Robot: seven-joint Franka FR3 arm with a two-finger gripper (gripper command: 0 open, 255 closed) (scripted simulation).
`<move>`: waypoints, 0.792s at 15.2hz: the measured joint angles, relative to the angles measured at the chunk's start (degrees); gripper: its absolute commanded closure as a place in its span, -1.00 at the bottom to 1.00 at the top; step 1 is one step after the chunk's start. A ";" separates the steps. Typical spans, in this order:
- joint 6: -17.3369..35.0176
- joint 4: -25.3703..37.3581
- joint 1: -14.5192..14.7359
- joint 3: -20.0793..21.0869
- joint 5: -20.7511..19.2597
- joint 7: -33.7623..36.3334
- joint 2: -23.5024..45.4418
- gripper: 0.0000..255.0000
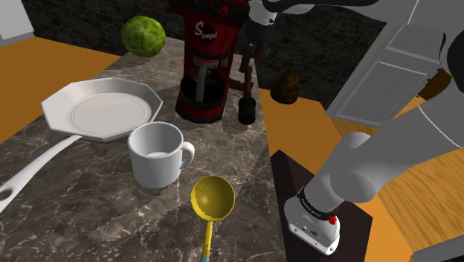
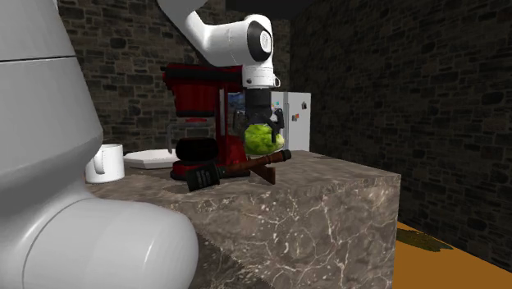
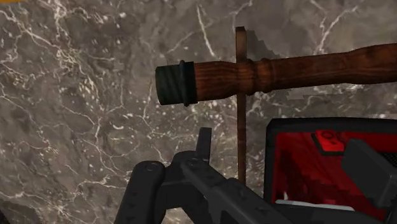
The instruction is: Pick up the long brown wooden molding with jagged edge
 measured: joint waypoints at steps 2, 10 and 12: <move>0.62 3.17 0.92 -1.30 1.94 -5.25 5.03 -1.00; 5.20 2.42 0.87 -2.05 5.98 -8.54 6.95 -1.00; 5.94 1.21 0.90 -1.65 4.28 -8.48 8.17 1.00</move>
